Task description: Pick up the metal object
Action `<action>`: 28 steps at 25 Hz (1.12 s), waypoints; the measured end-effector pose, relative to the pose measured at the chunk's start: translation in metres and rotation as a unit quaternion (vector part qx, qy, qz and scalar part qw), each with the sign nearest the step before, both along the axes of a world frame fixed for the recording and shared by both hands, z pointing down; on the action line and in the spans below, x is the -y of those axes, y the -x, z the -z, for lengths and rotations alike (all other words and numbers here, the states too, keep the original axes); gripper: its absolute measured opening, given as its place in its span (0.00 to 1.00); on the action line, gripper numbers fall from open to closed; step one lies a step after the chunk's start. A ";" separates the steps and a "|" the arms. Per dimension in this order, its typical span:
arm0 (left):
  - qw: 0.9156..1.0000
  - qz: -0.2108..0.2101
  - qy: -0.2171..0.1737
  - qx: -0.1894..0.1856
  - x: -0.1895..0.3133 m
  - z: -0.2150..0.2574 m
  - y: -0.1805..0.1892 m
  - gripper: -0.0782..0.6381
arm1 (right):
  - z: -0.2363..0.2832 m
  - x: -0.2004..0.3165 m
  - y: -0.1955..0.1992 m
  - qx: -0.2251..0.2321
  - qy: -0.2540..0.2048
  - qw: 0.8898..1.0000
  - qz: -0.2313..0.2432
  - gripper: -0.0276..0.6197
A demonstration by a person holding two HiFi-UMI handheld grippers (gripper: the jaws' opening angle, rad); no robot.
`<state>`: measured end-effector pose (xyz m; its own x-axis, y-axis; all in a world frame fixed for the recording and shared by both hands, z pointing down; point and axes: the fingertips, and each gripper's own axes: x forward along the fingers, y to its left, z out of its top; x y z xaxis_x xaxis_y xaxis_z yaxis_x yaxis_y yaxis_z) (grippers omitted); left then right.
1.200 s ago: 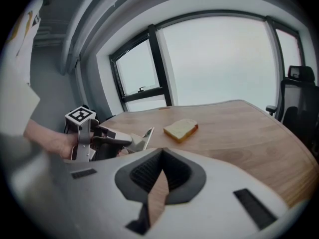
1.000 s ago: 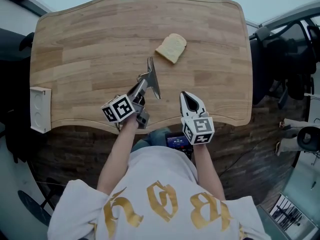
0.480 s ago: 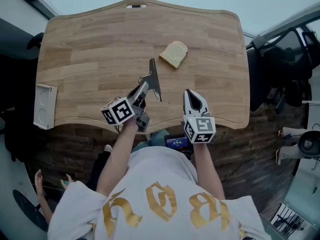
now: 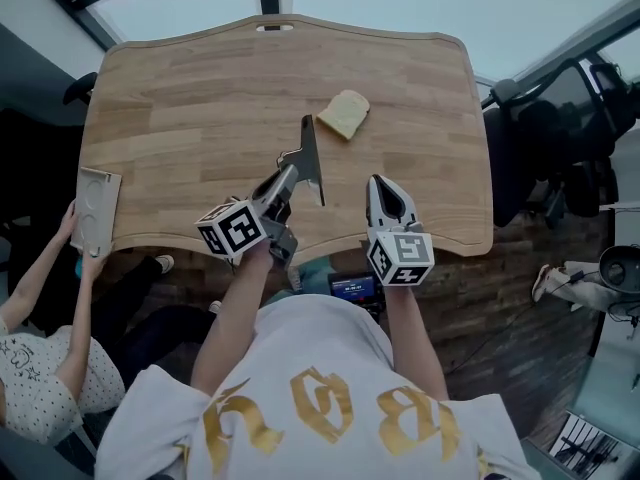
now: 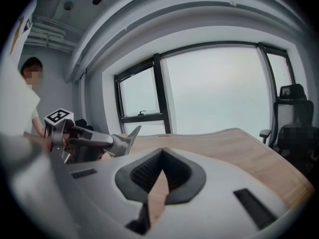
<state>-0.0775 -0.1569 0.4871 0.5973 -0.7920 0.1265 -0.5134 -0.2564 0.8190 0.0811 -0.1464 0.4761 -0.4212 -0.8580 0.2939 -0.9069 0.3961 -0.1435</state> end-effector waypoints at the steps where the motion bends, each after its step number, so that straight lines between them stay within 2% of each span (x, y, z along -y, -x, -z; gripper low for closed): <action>1: 1.000 -0.002 -0.006 0.001 -0.002 0.005 -0.002 0.14 | 0.002 -0.002 -0.001 0.000 -0.003 1.000 -0.001 0.06; 10: 0.998 -0.020 -0.046 0.028 -0.026 0.027 -0.015 0.14 | 0.012 -0.022 -0.004 0.003 -0.020 1.000 0.000 0.06; 22: 0.998 -0.015 -0.054 0.022 -0.042 0.034 -0.017 0.14 | 0.018 -0.037 -0.015 0.001 -0.030 1.000 -0.009 0.06; 28: 0.998 -0.007 -0.053 0.019 -0.040 0.035 -0.010 0.14 | 0.018 -0.037 -0.008 -0.001 -0.029 1.000 -0.005 0.06</action>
<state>-0.0678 -0.1166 0.4522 0.6049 -0.7937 0.0642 -0.5389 -0.3486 0.7668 0.0890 -0.1094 0.4579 -0.4121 -0.8780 0.2435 -0.9111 0.3948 -0.1185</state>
